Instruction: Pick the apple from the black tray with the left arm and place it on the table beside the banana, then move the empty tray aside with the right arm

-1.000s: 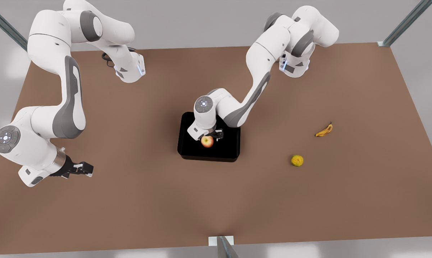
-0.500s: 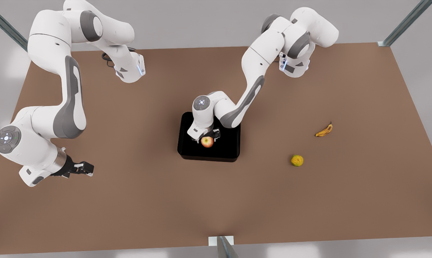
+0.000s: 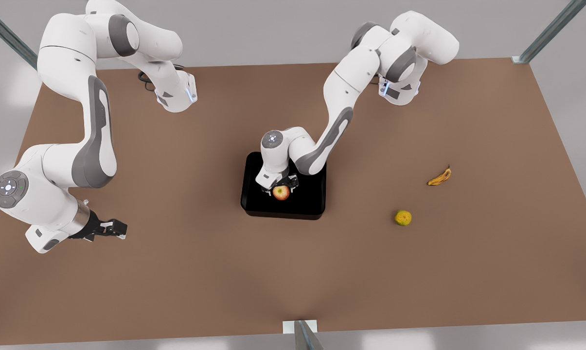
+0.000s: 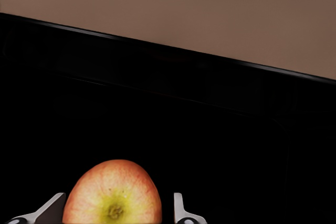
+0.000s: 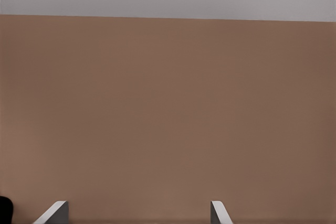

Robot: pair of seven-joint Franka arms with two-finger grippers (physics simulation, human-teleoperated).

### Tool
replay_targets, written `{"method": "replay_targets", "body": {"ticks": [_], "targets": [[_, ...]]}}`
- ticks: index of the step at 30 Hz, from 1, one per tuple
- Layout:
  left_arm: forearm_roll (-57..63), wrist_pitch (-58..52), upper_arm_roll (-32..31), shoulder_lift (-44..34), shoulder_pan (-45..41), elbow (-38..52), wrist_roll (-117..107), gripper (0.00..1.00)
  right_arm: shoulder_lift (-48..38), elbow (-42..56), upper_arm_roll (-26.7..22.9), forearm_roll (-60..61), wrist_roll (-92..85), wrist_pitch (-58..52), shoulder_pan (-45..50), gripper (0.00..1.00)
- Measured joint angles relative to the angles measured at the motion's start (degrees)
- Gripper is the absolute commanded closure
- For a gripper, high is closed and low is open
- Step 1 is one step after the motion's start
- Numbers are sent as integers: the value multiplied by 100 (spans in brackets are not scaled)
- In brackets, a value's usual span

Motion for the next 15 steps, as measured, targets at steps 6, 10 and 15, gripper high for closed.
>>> {"method": "replay_targets", "body": {"ticks": [6,10,15], "targets": [[46,-129,3,-318,36,17,-219,24,0,0,0,0,0,0,7,0],[-636,-1211,-11,-1668,1382,77,191,24,1,0,36,5,5,-9,137,0],[-1111,-2388,9,-1865,3850,54,1620,24,-104,65,38,-22,526,-257,1535,0]]}}
